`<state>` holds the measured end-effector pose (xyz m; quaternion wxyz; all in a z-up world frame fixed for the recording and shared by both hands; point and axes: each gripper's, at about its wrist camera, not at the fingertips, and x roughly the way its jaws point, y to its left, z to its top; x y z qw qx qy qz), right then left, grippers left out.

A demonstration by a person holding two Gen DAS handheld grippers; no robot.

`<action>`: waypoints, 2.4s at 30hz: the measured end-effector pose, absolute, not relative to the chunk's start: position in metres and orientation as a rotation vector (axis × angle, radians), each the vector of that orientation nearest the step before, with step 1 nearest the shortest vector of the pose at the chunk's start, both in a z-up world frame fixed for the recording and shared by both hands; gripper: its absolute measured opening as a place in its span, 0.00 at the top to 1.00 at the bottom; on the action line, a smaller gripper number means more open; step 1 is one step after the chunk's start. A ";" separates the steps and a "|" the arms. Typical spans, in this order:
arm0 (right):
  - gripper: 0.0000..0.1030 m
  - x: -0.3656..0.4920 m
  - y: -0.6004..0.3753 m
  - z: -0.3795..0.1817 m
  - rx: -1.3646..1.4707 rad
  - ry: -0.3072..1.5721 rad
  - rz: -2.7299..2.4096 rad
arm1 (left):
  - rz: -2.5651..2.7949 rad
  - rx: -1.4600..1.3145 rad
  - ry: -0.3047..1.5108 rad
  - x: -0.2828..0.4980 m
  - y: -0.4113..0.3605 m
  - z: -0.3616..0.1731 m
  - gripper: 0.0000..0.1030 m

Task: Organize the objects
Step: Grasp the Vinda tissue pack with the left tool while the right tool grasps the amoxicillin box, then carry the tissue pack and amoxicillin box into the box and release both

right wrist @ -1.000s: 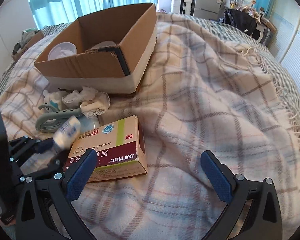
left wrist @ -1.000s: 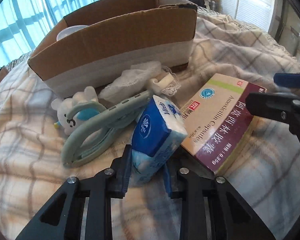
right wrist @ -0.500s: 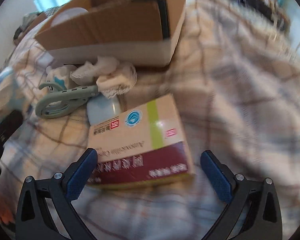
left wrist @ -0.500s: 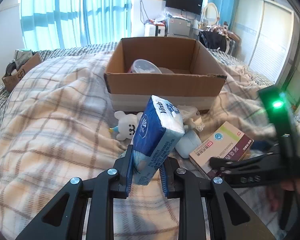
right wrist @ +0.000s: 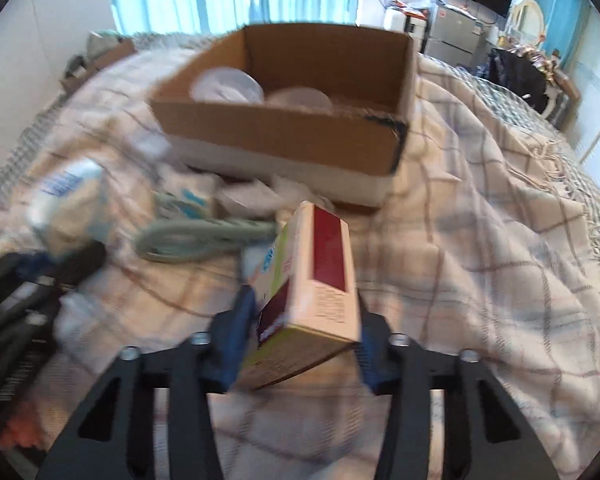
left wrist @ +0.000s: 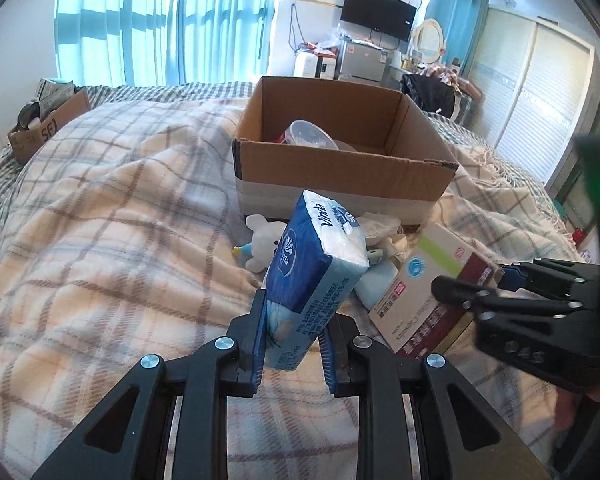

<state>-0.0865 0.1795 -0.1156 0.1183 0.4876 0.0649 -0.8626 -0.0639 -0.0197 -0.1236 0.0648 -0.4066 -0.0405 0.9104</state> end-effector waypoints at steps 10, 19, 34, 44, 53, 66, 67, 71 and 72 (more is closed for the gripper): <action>0.72 -0.060 0.157 -0.037 1.120 0.237 -2.599 | 2.741 -1.161 -0.143 -0.056 -0.022 -0.101 0.78; 0.72 -0.059 0.165 0.032 0.924 0.264 -2.689 | 2.772 -0.995 -0.142 -0.075 -0.015 -0.037 0.78; 0.72 -0.151 0.181 0.086 0.769 0.234 -2.772 | 2.765 -0.917 -0.085 -0.174 0.005 0.008 0.78; 0.72 -0.245 0.181 0.032 0.892 0.247 -2.753 | 2.715 -1.074 -0.072 -0.254 0.017 -0.050 0.78; 0.72 -0.292 0.183 -0.033 1.044 0.205 -2.693 | 2.701 -1.158 -0.061 -0.280 0.021 -0.095 0.78; 0.40 -0.257 0.211 -0.004 0.962 0.066 -2.734 | 2.719 -1.154 -0.076 -0.256 0.024 -0.076 0.19; 0.40 -0.249 0.215 0.003 0.958 0.062 -2.739 | 2.720 -1.154 -0.083 -0.251 0.023 -0.070 0.18; 0.36 -0.221 0.222 0.029 0.936 0.070 -2.766 | 2.754 -1.128 -0.074 -0.228 0.017 -0.047 0.10; 0.33 -0.213 0.224 0.035 0.927 0.071 -2.771 | 2.768 -1.109 -0.066 -0.220 0.015 -0.040 0.09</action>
